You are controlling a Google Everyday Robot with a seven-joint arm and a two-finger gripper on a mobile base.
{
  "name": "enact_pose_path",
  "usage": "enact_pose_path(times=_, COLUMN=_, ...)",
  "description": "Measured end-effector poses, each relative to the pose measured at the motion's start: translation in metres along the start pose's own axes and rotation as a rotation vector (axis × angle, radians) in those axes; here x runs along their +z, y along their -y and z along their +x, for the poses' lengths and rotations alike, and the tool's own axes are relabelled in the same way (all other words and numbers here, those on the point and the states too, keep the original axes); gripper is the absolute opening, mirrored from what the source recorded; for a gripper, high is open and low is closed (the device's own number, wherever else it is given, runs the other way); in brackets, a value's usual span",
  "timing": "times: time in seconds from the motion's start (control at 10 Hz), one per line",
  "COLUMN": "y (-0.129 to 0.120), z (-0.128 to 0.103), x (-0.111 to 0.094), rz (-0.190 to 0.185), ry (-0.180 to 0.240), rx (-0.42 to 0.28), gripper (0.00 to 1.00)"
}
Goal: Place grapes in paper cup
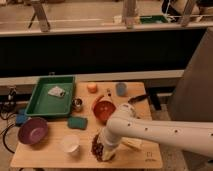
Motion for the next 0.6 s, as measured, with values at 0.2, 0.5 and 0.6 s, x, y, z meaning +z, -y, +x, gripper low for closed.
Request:
enact_pose_path(times=0.2, y=-0.002, z=0.001, x=0.014, rz=0.021, ry=0.026, rx=-0.006, gripper=0.80)
enact_pose_path(times=0.5, y=-0.002, z=0.004, x=0.033, rz=0.037, ry=0.028, rx=0.004, gripper=0.80)
enact_pose_path(times=0.6, y=-0.002, z=0.009, x=0.039, rz=0.038, ry=0.023, rx=0.021, gripper=0.80)
